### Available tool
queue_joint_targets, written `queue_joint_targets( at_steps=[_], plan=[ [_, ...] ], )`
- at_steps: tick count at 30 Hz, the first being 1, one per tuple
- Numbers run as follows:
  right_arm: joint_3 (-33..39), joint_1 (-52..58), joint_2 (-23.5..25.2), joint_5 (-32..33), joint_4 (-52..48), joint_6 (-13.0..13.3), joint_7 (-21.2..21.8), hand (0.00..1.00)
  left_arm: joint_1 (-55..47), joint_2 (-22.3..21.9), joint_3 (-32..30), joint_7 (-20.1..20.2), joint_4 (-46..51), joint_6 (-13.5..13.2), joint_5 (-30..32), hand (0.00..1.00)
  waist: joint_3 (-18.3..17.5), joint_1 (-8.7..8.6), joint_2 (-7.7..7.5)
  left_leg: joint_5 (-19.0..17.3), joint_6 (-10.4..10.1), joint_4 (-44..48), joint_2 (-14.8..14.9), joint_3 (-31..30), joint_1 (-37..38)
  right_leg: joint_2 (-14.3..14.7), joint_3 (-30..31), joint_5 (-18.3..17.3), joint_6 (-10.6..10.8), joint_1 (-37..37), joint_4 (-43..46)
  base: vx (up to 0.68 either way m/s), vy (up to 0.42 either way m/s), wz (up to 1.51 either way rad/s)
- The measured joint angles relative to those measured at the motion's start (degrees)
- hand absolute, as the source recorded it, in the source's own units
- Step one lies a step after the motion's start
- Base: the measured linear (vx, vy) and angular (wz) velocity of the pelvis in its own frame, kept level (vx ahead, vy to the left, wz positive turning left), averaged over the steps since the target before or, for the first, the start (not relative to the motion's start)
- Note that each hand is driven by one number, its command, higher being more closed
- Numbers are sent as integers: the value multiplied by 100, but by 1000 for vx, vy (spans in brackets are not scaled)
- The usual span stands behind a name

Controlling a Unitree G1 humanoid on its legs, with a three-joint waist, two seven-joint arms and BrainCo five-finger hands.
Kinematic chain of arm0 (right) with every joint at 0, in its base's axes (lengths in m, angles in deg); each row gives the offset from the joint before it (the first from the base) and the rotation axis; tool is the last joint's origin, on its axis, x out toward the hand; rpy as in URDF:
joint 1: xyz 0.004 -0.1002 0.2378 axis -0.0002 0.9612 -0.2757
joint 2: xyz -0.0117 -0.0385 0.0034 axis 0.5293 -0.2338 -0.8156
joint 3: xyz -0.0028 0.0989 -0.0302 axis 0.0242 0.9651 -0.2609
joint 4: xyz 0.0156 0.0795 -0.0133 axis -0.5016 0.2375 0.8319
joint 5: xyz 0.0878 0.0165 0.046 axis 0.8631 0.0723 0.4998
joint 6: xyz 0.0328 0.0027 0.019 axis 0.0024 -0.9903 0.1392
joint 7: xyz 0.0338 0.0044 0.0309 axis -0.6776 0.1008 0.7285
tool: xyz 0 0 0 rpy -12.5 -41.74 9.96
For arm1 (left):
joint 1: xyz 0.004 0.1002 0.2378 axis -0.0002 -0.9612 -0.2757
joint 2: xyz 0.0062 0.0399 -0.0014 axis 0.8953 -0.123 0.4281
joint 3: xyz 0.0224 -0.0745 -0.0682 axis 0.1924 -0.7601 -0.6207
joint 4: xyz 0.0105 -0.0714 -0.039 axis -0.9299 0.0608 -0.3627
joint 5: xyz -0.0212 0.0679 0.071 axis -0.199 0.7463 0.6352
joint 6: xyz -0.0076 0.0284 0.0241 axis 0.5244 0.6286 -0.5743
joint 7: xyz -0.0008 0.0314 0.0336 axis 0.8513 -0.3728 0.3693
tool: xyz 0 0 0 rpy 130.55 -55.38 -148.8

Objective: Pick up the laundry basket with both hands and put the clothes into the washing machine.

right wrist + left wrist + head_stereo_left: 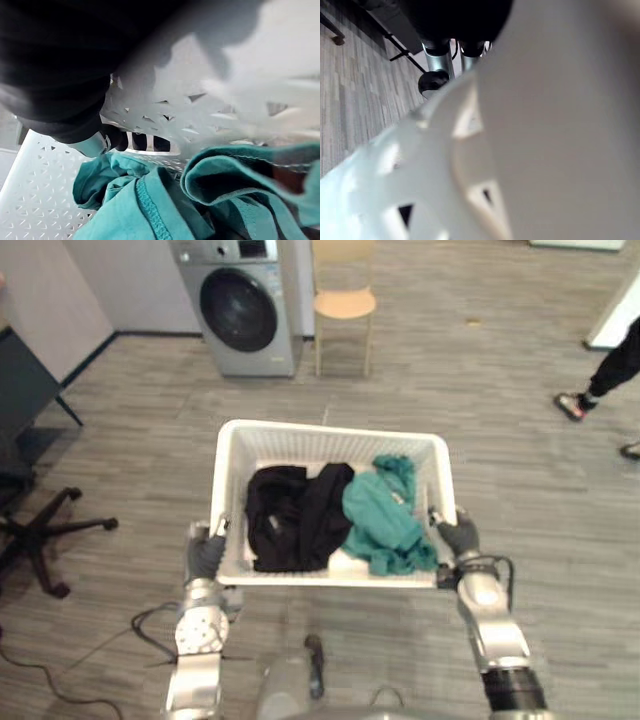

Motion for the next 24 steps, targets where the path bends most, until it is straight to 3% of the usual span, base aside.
queue_joint_targets(
  at_steps=[1,2,4,5,6,7,9,11,13,14,15,16,17,19,20,21,23,24],
  plan=[
    [-1,4,15,-13,1,0,34,100,-58,42,7,0,33,13,0,100,-87,91,-148,-132,147,-35,-173,185,212,-199,56,176,226,-117,420,590,385,-7],
    [1,-2,12,-36,1,1,84,100,-88,55,7,1,66,14,1,100,-116,106,-191,-191,170,-115,-266,202,332,-293,104,241,250,-219,708,540,331,-2],
    [51,-24,51,-66,20,5,110,100,-97,104,46,11,201,11,4,100,-118,84,-198,-569,244,-528,-610,161,951,-495,552,711,719,-1013,2894,496,290,16],
    [64,-24,89,-73,68,11,109,100,-92,139,49,14,196,21,8,100,-104,67,-219,-638,257,-636,-709,135,1127,-508,698,803,831,-1341,3782,435,216,29],
    [109,22,179,-109,229,19,115,100,-114,190,95,27,157,86,14,100,-93,15,-244,-679,288,-802,-894,68,1517,-556,832,899,793,-1894,5431,388,159,39],
    [114,130,226,-110,359,18,128,100,-222,200,140,29,154,139,19,100,-64,-89,-193,-682,288,-1065,-999,-75,2005,-588,622,696,413,-2254,6523,445,163,46],
    [100,267,270,-111,364,18,129,100,-326,227,166,28,156,156,70,100,-8,-229,-46,-677,281,-1508,-999,-302,2683,-572,24,184,-158,-2626,6881,394,138,50],
    [98,264,300,-110,361,30,117,100,-275,334,183,22,163,158,118,100,-27,-264,-78,-731,182,-1739,-999,-471,3007,-561,-454,-266,-194,-3055,6299,372,78,45],
    [98,256,329,-107,360,57,108,100,-245,412,182,14,173,153,114,100,-75,-369,-154,-856,-41,-1723,-967,-653,3102,-502,-965,-582,-299,-3429,4946,338,-38,53],
    [97,263,331,-104,363,63,108,100,-248,420,180,12,170,153,112,100,-88,-390,-176,-989,-266,-1670,-890,-766,3219,-192,-1091,-530,-387,-3513,3726,370,-74,46],
    [91,274,338,-103,364,65,108,100,-249,428,173,11,169,152,112,100,-96,-384,-191,-1054,-371,-1625,-878,-794,3267,-43,-1092,-427,-485,-3493,3171,491,-91,30],
    [54,313,368,-102,363,82,97,100,-261,457,160,-5,173,151,114,100,-152,-368,-270,-1160,-468,-1492,-926,-818,3282,243,-1025,228,-698,-3379,2210,355,-73,10],
    [52,374,258,-95,389,125,74,100,-240,309,173,-14,-27,137,120,100,-202,-344,2,-1246,-419,-1091,-728,-930,3222,477,-972,449,-858,-3163,1872,465,-18,5],
    [56,409,215,-94,395,123,70,100,-233,263,196,3,-70,125,147,100,-206,-248,23,-1298,-432,-452,-521,-991,2871,671,-920,599,-859,-2660,1082,419,-6,-14],
    [56,411,216,-94,395,124,55,100,-211,297,205,7,-70,96,180,100,-173,-228,-48,-1330,-392,-361,-478,-990,2783,690,-896,643,-836,-2507,878,325,-58,-14],
    [56,412,218,-79,394,130,1,100,-157,318,220,16,-64,78,181,100,-107,-211,-171,-1378,-438,15,-327,-993,2493,694,-879,677,-814,-2266,621,275,-19,-8],
    [53,416,223,15,394,139,-23,100,-179,309,211,-3,-68,72,175,100,-91,-99,-180,-1418,-503,840,75,-1046,1902,768,-754,677,-804,-1977,365,238,70,-35],
    [51,423,225,21,394,139,-19,100,-189,315,211,-9,-69,72,172,100,-76,-2,-215,-1415,-508,1069,254,-1099,1546,728,-610,746,-698,-1849,245,189,195,-61]
  ],
)
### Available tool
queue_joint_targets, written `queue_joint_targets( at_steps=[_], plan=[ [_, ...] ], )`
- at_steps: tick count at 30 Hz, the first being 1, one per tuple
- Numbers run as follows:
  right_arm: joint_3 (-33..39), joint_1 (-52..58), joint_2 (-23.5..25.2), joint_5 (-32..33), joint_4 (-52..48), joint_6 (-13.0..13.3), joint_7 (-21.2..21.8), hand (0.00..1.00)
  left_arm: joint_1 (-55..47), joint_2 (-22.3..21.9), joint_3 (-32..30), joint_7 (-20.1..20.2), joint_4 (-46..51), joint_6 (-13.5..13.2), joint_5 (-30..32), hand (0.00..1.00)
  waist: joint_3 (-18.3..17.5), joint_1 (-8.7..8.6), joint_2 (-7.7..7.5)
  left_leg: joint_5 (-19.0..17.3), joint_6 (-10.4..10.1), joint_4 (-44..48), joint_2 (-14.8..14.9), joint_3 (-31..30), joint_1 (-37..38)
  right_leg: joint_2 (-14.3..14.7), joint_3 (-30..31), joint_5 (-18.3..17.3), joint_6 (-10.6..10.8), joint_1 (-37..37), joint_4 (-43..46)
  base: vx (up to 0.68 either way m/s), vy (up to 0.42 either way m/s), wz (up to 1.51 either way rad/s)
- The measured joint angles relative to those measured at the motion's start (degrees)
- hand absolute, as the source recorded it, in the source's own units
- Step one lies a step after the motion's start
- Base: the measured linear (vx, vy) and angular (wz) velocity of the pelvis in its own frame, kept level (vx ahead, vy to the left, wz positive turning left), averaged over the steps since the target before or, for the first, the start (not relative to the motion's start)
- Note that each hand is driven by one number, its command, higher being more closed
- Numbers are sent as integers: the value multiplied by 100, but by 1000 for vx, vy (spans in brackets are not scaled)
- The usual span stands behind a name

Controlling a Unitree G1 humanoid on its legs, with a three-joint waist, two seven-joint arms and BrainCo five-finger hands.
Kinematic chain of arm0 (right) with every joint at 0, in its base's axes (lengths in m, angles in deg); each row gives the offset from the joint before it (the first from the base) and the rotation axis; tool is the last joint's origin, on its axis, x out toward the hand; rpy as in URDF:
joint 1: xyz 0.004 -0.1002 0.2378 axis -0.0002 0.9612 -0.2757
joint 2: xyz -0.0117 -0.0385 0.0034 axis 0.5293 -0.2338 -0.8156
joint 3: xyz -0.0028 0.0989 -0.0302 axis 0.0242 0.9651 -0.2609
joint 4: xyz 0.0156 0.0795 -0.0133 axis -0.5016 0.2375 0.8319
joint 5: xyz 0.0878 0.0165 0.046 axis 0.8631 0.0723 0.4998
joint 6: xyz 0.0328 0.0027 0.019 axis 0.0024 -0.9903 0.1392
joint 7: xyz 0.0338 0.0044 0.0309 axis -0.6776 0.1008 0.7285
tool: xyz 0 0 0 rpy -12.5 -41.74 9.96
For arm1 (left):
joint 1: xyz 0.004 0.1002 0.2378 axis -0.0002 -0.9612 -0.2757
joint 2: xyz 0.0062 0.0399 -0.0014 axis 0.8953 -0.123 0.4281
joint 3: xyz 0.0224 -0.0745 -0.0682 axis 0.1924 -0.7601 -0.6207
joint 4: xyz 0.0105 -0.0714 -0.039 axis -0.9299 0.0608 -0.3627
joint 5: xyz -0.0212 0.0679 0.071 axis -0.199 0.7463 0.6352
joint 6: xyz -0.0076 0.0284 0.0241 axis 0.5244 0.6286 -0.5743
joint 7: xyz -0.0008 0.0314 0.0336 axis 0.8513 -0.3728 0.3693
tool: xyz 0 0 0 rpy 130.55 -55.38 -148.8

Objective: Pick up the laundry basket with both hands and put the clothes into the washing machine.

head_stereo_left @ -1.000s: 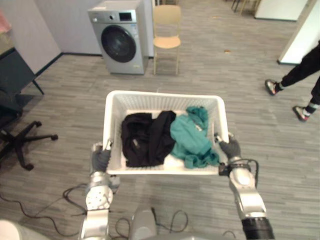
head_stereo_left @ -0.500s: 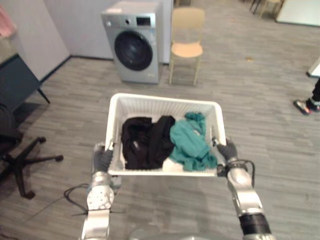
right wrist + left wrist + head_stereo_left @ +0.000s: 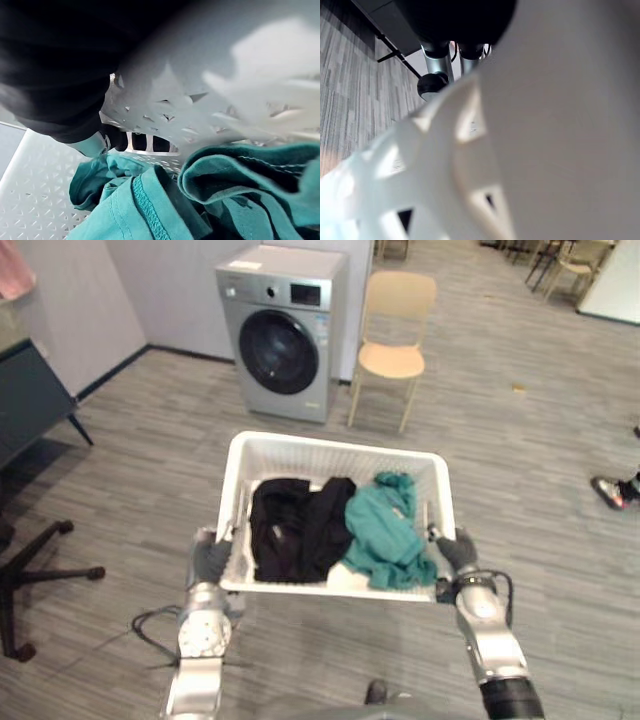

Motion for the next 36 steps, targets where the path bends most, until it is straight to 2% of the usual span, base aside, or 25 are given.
queue_joint_targets(
  at_steps=[1,2,3,4,6,7,10,15,18,19,24,26,31,36],
  plan=[
    [7,-6,-6,35,0,18,-1,100,11,-9,2,-14,2,-10,-4,100,10,69,-16,43,-46,-435,154,0,-227,-109,116,28,181,58,-51,170,223,-55],
    [11,-7,-23,73,-1,35,-2,100,13,-18,6,-16,7,-28,-4,100,-3,63,23,117,-140,-926,242,-22,-254,-154,147,32,232,63,-50,158,290,-41],
    [40,-5,-23,111,27,76,-2,100,23,-101,9,-15,-17,-84,-5,100,-10,45,131,865,-381,-1558,343,116,-242,-151,272,25,525,143,-137,163,350,-35],
    [95,26,91,114,82,75,10,100,-25,-64,-42,-17,-23,-80,-7,100,-54,31,36,947,-270,-1844,88,278,-92,-377,321,139,561,175,-331,175,353,-26],
    [118,5,155,115,81,87,31,100,-6,-2,-33,-16,1,-83,-5,100,-162,-69,-180,1073,-94,-2158,-289,323,-48,-600,231,147,570,276,-576,187,293,9],
    [175,12,174,115,81,106,83,100,-11,-6,-13,-17,1,-86,-5,100,-181,-87,-208,1116,-25,-2308,-469,371,79,-713,232,154,578,390,-689,179,248,15],
    [204,31,192,115,82,113,116,100,-18,8,0,-16,16,-96,-3,100,-171,-104,-136,1139,8,-2513,-663,408,327,-860,188,187,630,558,-682,101,136,4],
    [202,32,185,101,82,167,124,100,-89,5,41,-112,34,-108,-2,100,-190,-168,-123,1140,5,-2590,-623,352,346,-794,131,185,631,563,-689,29,-10,4],
    [199,63,185,73,82,168,109,100,-130,-4,63,-121,48,-108,-2,100,-222,-209,-101,1182,-66,-2750,-564,376,457,-733,155,185,631,563,-698,-12,-51,-11],
    [200,256,188,73,81,238,-15,100,-189,-113,141,-111,123,-111,3,100,-574,-237,-280,1919,-170,-3987,-634,454,943,-681,266,175,620,460,-788,-12,-14,-4],
    [204,281,188,73,83,243,-17,100,-188,-117,141,-108,126,-111,2,100,-579,-246,-275,1919,-170,-4004,-632,482,941,-680,284,175,620,433,-788,-2,-1,-3],
    [208,316,210,78,182,360,-27,100,-201,-121,142,-102,137,-111,-11,100,-625,-243,-258,1973,-163,-4116,-631,525,928,-683,312,176,621,341,-775,-1,-5,-10],
    [357,319,424,103,782,550,-147,100,-248,-164,237,-76,360,-111,-395,100,-627,-384,-229,2123,-170,-4396,-624,589,894,-684,395,190,642,153,-796,-3,-19,-6],
    [466,433,520,230,1111,576,-334,100,-73,-422,372,-80,486,-111,-867,100,-613,-449,-151,2125,-171,-4411,-631,514,812,-690,258,212,673,160,-891,10,-15,6]
  ],
)
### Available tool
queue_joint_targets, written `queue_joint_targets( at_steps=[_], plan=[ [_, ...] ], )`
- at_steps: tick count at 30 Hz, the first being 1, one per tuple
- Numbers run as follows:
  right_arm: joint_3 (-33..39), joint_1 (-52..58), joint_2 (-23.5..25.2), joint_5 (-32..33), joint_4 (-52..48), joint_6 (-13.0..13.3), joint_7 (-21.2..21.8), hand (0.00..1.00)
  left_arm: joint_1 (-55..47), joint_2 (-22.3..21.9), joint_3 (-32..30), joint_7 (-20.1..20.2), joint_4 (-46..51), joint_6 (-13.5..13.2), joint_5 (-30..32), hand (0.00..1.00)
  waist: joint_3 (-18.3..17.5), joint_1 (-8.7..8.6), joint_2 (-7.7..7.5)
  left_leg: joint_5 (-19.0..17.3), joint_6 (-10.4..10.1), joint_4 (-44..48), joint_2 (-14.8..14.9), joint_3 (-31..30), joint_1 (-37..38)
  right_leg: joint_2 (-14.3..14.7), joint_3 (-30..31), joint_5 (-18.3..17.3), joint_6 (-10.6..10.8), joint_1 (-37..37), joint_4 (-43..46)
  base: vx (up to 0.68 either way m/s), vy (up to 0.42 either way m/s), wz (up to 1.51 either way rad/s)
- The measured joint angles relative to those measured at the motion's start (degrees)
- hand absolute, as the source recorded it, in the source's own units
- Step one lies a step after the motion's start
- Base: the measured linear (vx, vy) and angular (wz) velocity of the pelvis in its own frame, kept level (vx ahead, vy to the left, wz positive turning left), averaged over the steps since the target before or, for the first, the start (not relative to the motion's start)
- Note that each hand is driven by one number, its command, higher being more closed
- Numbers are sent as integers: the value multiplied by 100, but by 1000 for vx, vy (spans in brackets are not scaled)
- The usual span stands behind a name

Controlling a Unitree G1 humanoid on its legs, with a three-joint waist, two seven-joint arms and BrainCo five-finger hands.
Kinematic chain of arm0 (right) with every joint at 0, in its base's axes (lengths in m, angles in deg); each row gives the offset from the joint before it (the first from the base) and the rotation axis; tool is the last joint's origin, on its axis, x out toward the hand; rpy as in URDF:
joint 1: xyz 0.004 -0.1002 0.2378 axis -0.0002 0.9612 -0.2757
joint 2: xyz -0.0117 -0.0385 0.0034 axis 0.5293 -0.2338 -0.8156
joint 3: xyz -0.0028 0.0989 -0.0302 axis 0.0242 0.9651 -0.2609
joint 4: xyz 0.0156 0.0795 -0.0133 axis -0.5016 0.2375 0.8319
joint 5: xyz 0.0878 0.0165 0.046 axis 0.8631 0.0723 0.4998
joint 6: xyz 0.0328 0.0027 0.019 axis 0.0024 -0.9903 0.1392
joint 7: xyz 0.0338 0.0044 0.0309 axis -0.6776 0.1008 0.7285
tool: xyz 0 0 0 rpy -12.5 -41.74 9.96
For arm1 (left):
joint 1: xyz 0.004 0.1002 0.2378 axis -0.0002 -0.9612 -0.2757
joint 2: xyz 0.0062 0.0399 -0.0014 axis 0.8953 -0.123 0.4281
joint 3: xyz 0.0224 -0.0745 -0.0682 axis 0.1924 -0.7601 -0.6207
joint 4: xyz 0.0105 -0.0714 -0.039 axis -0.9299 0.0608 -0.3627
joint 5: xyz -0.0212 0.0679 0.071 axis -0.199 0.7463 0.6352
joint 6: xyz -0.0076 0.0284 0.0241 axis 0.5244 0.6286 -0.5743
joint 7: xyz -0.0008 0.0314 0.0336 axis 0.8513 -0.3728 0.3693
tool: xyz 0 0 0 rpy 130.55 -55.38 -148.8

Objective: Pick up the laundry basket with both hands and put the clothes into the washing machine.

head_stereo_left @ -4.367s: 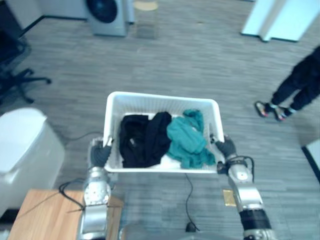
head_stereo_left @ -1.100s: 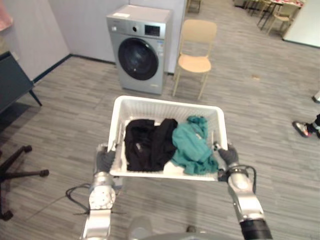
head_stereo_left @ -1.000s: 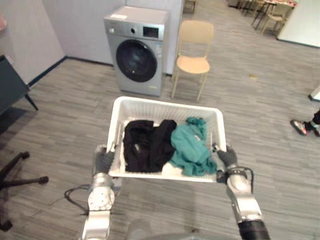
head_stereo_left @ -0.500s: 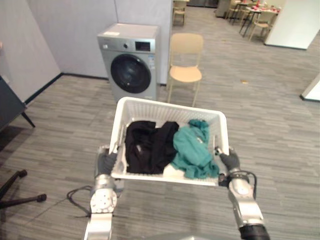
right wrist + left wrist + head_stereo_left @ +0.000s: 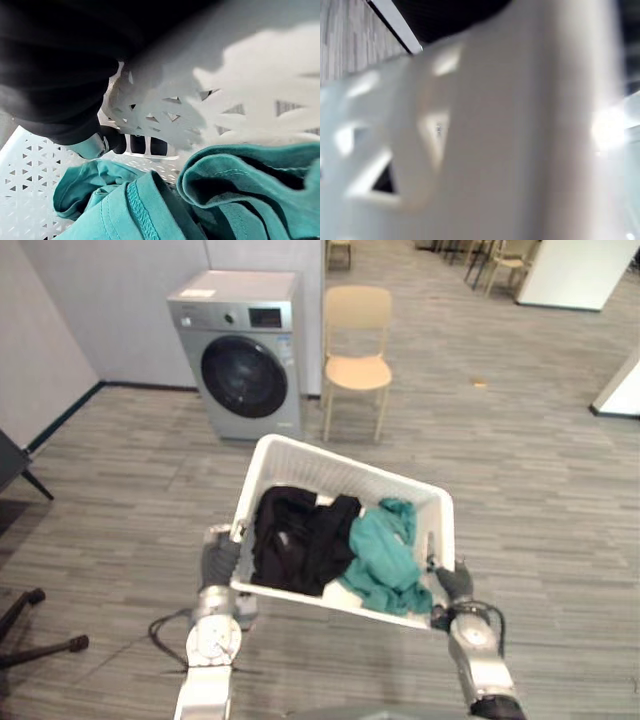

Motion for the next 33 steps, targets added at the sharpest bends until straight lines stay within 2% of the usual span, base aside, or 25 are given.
queue_joint_targets(
  at_steps=[4,6,8,9,11,12,13,14,15,16,17,18,19,20,22,23,24,25,26,27,28,29,31,32,33],
  plan=[
    [38,-1,164,303,35,9,-210,100,272,-282,-200,-258,74,-51,-343,100,8,-58,84,-1,-6,122,20,-195,-163,10,-223,-1,-1,25,-34,-4,-37,30],
    [84,-13,238,372,35,7,-374,100,507,-281,-242,-339,78,-134,-506,100,146,-63,161,-342,-59,837,156,-333,-461,107,-413,-50,-53,163,-25,-31,-66,36],
    [-35,-2,223,386,5,7,-448,100,432,-299,-241,-402,98,-245,-644,100,463,-5,407,-926,-134,1982,562,-345,-641,414,-449,-416,-142,420,225,-64,-82,6],
    [-71,9,220,378,-17,7,-458,100,407,-305,-237,-403,96,-248,-671,100,493,-2,452,-996,-120,2302,654,-330,-744,448,-425,-516,-178,410,280,-119,-75,2],
    [-175,18,128,311,-89,-12,-542,100,410,-297,-249,-411,99,-266,-730,100,573,73,507,-845,26,3588,883,-138,-1388,646,-283,-716,-322,427,226,-88,-50,-7],
    [-185,13,97,274,-190,-56,-586,100,402,-312,-329,-421,99,-275,-786,100,581,146,475,-347,161,4175,911,-136,-1890,685,-67,-768,-390,462,-161,28,-123,-53],
    [-163,-46,-65,191,-412,-78,-583,100,427,-314,-433,-423,96,-332,-850,100,727,322,641,-580,9,4237,1033,-163,-2234,798,-196,-1070,-615,31,754,38,-101,-52],
    [-116,-51,-119,188,-507,-77,-581,100,463,-258,-519,-421,194,-369,-875,100,879,334,568,-920,-323,4025,893,-199,-2232,539,-175,-1213,-354,-286,1462,48,25,-24],
    [-56,-53,-204,195,-503,-120,-576,100,416,-282,-570,-431,190,-363,-879,100,980,251,632,-1170,-322,3628,786,-387,-2144,520,-161,-1469,-326,-353,1828,57,164,-17],
    [-20,-102,-262,200,-505,-131,-586,100,264,-273,-702,-435,195,-356,-880,100,979,260,615,-1317,-244,3093,484,-606,-2153,423,-21,-1611,-237,-546,2037,66,173,-35],
    [-16,-162,-278,205,-504,-134,-605,100,226,-271,-785,-446,192,-352,-881,100,984,272,601,-1248,-227,2965,380,-648,-2164,376,101,-1629,-208,-660,2037,157,110,-94],
    [-21,-275,-267,206,-511,-132,-633,100,200,-337,-925,-457,185,-351,-881,100,923,413,619,-1227,-154,2736,218,-582,-2069,372,294,-1728,-76,-871,2336,213,95,-85],
    [-25,-294,-188,205,-511,-133,-665,100,221,-335,-1035,-475,251,-351,-879,100,918,387,417,-1260,-97,2805,68,-449,-2100,170,329,-1971,13,-995,2968,326,74,-60],
    [-24,-254,-153,206,-508,-133,-668,100,216,-334,-1016,-519,254,-345,-879,100,898,379,262,-1294,111,2987,-66,-325,-2107,6,364,-2262,83,-871,3159,301,58,-20],
    [-42,-242,-117,206,-492,-134,-656,100,177,-326,-953,-508,190,-259,-877,100,925,390,217,-1648,436,3457,-165,-95,-1972,-187,580,-2511,263,-913,3816,370,72,-23],
    [-45,-220,-99,203,-457,-142,-641,100,155,-272,-896,-501,190,-231,-876,100,964,389,170,-1844,499,3494,-271,18,-1625,-316,702,-2324,288,-1123,4799,397,114,-24],
    [-50,-194,-53,197,-455,-146,-625,100,141,-268,-877,-497,192,-230,-876,100,981,376,155,-1946,535,3445,-336,29,-1386,-407,710,-2048,117,-1260,5341,415,126,-10],
    [-48,-122,-41,189,-430,-148,-581,100,109,-263,-843,-460,205,-222,-876,100,987,338,174,-2051,585,3251,-382,11,-911,-522,694,-1218,-160,-1467,6141,439,117,15],
    [-55,-37,-57,159,-422,-147,-512,100,12,-244,-788,-406,268,-223,-873,100,980,208,257,-2065,597,2872,-352,-148,-377,-546,578,-469,-272,-1517,6627,456,97,29],
    [-81,-2,-51,143,-427,-146,-479,100,-7,-235,-778,-393,312,-223,-873,100,974,154,274,-2064,598,2708,-320,-237,-175,-549,457,-582,-341,-1557,6800,460,41,37],
    [-105,-2,-40,143,-434,-146,-403,100,-11,-220,-787,-392,401,-223,-873,100,958,74,279,-2064,598,2433,-234,-341,120,-544,158,-978,-516,-1735,6894,357,-3,27],
    [-121,-3,-27,145,-453,-146,-371,100,-7,-202,-785,-387,437,-228,-872,100,955,73,288,-2063,596,2313,-190,-401,238,-512,-20,-1167,-510,-1833,6777,454,-36,21],
    [-126,-55,7,150,-516,-144,-277,100,57,-190,-792,-386,429,-230,-873,100,996,74,407,-2060,567,1849,71,-546,773,-276,-731,-1688,-594,-2209,5797,542,-92,7],
    [-151,-81,9,151,-521,-143,-249,100,80,-190,-789,-385,413,-230,-873,100,998,80,466,-2060,528,1748,158,-550,905,-167,-860,-1700,-621,-2308,5400,636,-121,3],
    [-192,-137,4,151,-522,-141,-180,100,159,-212,-792,-386,375,-233,-873,100,1005,76,612,-2061,329,1602,337,-541,1141,97,-987,-1551,-591,-2451,4218,571,-117,13]
  ],
)
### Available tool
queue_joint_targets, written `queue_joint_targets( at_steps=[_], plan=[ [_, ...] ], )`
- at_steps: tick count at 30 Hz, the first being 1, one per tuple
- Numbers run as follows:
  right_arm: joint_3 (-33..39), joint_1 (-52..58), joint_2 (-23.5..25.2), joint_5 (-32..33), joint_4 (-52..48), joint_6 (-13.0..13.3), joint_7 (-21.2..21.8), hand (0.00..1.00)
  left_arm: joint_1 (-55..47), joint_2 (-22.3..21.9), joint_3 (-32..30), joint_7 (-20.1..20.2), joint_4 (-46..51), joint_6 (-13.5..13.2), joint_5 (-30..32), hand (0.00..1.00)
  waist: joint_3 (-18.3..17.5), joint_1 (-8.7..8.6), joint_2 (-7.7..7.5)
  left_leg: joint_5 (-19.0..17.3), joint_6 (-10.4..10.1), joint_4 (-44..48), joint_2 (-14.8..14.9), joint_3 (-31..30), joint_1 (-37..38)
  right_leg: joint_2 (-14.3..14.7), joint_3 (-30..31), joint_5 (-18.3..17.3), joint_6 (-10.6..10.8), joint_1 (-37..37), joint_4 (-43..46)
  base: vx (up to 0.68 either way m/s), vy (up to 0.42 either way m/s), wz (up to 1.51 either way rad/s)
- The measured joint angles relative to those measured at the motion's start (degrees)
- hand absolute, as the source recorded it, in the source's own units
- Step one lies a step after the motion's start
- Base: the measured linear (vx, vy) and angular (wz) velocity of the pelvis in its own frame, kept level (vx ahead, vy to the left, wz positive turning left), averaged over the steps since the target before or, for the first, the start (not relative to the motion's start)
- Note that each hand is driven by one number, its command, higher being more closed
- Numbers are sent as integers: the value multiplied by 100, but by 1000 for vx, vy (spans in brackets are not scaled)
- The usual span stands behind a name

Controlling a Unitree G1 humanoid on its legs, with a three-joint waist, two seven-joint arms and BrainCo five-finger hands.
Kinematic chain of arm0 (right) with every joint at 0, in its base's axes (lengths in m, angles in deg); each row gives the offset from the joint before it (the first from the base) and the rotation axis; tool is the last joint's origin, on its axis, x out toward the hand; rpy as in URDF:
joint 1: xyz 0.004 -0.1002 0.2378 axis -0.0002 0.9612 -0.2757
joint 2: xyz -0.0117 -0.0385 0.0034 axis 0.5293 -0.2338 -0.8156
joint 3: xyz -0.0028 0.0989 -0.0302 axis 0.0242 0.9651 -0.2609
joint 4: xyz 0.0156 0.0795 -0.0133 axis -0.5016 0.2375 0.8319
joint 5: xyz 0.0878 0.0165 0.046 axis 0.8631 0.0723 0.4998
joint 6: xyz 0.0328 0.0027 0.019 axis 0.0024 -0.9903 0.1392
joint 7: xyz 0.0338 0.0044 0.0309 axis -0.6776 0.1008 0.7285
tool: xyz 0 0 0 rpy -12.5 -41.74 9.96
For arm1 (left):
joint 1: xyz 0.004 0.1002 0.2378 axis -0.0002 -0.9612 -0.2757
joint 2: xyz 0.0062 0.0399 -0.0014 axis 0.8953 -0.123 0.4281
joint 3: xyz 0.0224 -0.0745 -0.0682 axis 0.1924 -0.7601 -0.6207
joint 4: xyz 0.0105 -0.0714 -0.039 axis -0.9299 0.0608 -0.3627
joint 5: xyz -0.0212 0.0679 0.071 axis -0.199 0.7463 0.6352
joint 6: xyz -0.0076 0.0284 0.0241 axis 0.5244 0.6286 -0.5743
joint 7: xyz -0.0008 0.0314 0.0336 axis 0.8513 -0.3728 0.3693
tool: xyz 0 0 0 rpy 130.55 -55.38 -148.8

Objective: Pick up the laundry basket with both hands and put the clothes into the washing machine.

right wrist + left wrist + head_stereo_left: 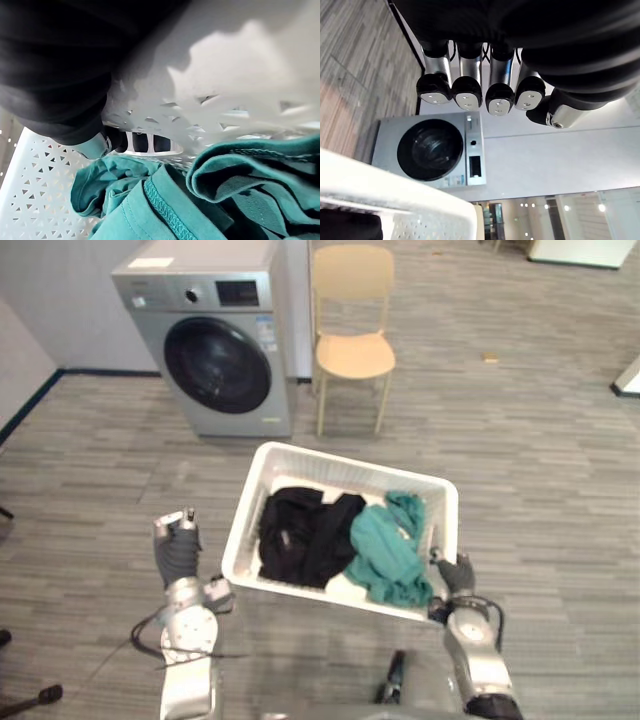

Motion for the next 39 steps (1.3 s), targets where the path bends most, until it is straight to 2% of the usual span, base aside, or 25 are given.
queue_joint_targets(
  at_steps=[2,3,4,5,7,9,10,11,12,14,15,18,20,22,23,24,25,26,27,28,30,32,34,37,39],
  plan=[
    [-104,-38,7,-5,0,7,23,100,233,9,-50,-7,-163,-28,10,100,-33,-6,-43,-56,-342,-27,107,10,303,408,211,831,107,-56,-2170,666,-169,22],
    [-238,-22,-9,-10,1,7,28,100,284,41,-74,-24,-214,-25,22,100,-102,-45,-181,-182,-572,37,127,-86,529,589,535,1637,-68,-54,-2843,690,-220,36],
    [-324,4,-99,-11,16,6,29,100,310,-45,-49,-28,-371,-34,65,100,-185,-107,48,-233,-663,273,329,-324,632,783,652,2307,-419,-49,-2486,817,-256,21],
    [-326,-88,-169,-19,38,3,35,100,391,-56,9,-2,-502,-8,111,100,-216,-54,233,78,-683,746,495,-487,437,918,552,1994,-518,-115,-2111,675,-214,8],
    [-332,-97,-202,-73,39,0,10,100,531,-99,26,-8,-578,-8,155,100,-221,3,222,939,-571,1478,470,-664,138,968,503,1618,-610,-33,-1789,646,-225,-4],
    [-378,10,-279,-80,39,-11,-15,100,453,-89,28,7,-598,-34,171,100,-211,-12,229,2650,-329,2998,611,-833,-422,1153,390,1213,-669,791,-2159,662,-186,23],
    [-350,26,-315,-70,40,-10,-28,100,446,-86,61,22,-609,-69,162,100,-205,-2,242,2613,-259,4043,792,-814,-879,1311,338,1145,-710,1179,-2427,586,-142,27],
    [-348,12,-315,-55,38,-7,-48,100,390,-83,62,95,-645,-86,103,100,-180,63,229,2294,116,5239,1098,-581,-1488,1524,347,1088,-786,1677,-2772,653,-173,12],
    [-357,14,-302,-47,39,-3,-112,100,318,-77,69,121,-739,-83,49,100,-158,168,203,2002,419,5809,1277,-398,-1901,1601,369,1018,-782,2035,-2993,502,-151,4],
    [-351,5,-283,13,38,3,-230,100,98,-60,65,124,-920,-64,-13,100,-105,204,150,1369,605,6065,1263,-69,-2697,1539,423,687,-735,2608,-3215,437,-91,16],
    [-344,3,-283,31,39,4,-249,100,35,-56,66,124,-922,-64,-16,100,-96,218,143,1203,582,5911,1168,-19,-2929,1495,435,602,-705,2702,-3222,473,-9,15],
    [-223,-44,-315,169,49,5,-257,100,18,-56,59,136,-939,-69,-22,100,-65,347,49,850,113,3612,203,14,-3547,1066,518,237,-459,3002,-3232,399,99,-1],
    [-146,-104,-374,170,102,7,-220,100,46,-59,74,163,-929,-74,-20,100,-84,449,101,1223,-364,964,-115,9,-3676,893,569,25,-197,3285,-3440,524,190,-12],
    [-146,-109,-384,165,213,7,-192,100,49,-54,145,180,-904,-77,-17,100,-138,493,170,1647,-360,106,-53,37,-3643,869,652,-316,40,3553,-3384,501,198,-20],
    [-165,-110,-344,164,290,6,-183,100,46,-39,158,182,-914,-72,-17,100,-174,498,105,1964,-296,276,-91,92,-3620,774,687,-493,119,3635,-3269,624,240,-27],
    [-176,-101,-265,154,445,4,-179,100,31,-24,163,180,-926,-55,-15,100,-341,529,-138,2199,-95,638,-278,240,-3643,531,793,-763,369,3644,-2830,701,222,-19],
    [-161,-107,-199,97,539,1,-180,100,79,-47,200,190,-966,-11,-14,100,-383,534,-295,1916,246,1074,-372,417,-3653,257,931,-872,496,3420,-1961,712,214,-21],
    [-154,-128,-199,32,564,1,-180,100,113,-37,229,207,-973,0,-10,100,-365,545,-343,1738,332,1234,-395,503,-3605,114,1050,-838,538,3204,-1350,712,230,-21],
    [-137,-175,-197,-68,632,1,-179,100,169,-12,295,237,-990,24,-6,100,-335,535,-424,1366,415,1450,-521,574,-3416,-103,1241,-435,630,2661,58,659,242,-20],
    [-46,-237,-159,-72,737,0,-171,100,261,-11,330,236,-989,80,-3,100,-123,449,-437,1006,495,1567,-618,625,-2950,-366,1326,-87,470,2288,1731,732,253,-14],
    [-3,-47,-139,-74,780,-52,-167,100,239,25,349,237,-979,153,-2,100,25,344,-350,687,508,1445,-643,615,-1991,-595,1004,-201,107,2142,2996,595,172,-1],
    [-106,105,-105,-75,753,-52,-150,100,121,50,302,230,-751,135,-2,100,-21,285,-262,623,425,888,-558,596,-1291,-513,613,-290,28,1839,2495,462,120,-10],
    [-99,105,-88,-59,607,-45,-13,100,123,208,217,234,-517,78,-3,100,-74,243,-345,412,224,631,-495,594,-1027,-415,410,-306,69,1109,1318,415,-7,-25],
    [-60,101,72,-55,475,-23,131,100,111,257,22,225,-586,85,-5,100,-107,216,-355,99,-78,628,-272,570,-812,-1,660,314,416,646,-1634,495,-106,2],
    [-78,133,118,-56,484,-22,131,100,112,227,-41,184,-638,84,-4,100,-110,132,-353,-193,-228,646,-216,349,-550,22,938,711,430,625,-2384,445,-171,53]
  ],
)
